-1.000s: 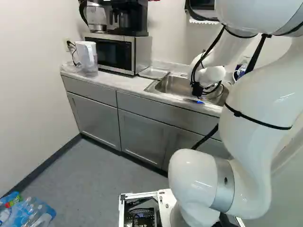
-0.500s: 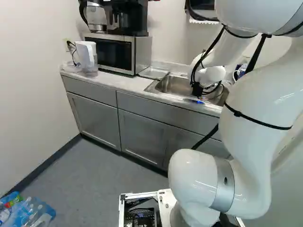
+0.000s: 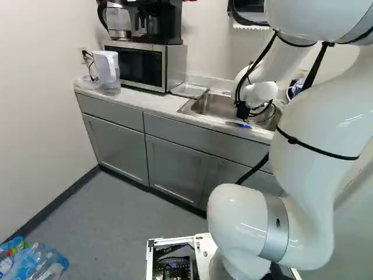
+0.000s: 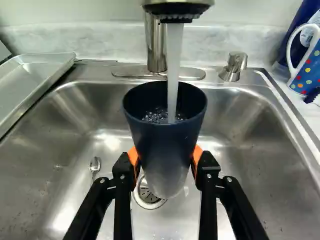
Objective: Rinse the cup and place it in the tray
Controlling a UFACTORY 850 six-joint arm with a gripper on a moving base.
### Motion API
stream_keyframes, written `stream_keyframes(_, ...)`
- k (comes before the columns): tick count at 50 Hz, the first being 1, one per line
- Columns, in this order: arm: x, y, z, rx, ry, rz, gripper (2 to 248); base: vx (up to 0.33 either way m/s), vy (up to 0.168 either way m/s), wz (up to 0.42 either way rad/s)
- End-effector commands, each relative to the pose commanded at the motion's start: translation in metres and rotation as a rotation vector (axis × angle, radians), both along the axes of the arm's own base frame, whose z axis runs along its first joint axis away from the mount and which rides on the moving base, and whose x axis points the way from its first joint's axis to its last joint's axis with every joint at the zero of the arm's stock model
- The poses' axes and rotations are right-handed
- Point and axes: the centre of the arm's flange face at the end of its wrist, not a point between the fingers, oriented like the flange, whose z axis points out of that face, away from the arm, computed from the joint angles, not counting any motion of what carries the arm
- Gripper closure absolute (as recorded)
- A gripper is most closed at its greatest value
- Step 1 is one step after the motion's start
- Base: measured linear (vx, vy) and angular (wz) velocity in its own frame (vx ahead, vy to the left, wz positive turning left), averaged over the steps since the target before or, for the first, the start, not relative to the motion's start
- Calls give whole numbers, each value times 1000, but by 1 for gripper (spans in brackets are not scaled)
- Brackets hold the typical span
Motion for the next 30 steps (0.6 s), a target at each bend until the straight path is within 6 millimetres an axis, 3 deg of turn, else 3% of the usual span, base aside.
stream_keyframes(30, 0, 0, 0, 0, 0, 0, 129, 0, 0, 0)
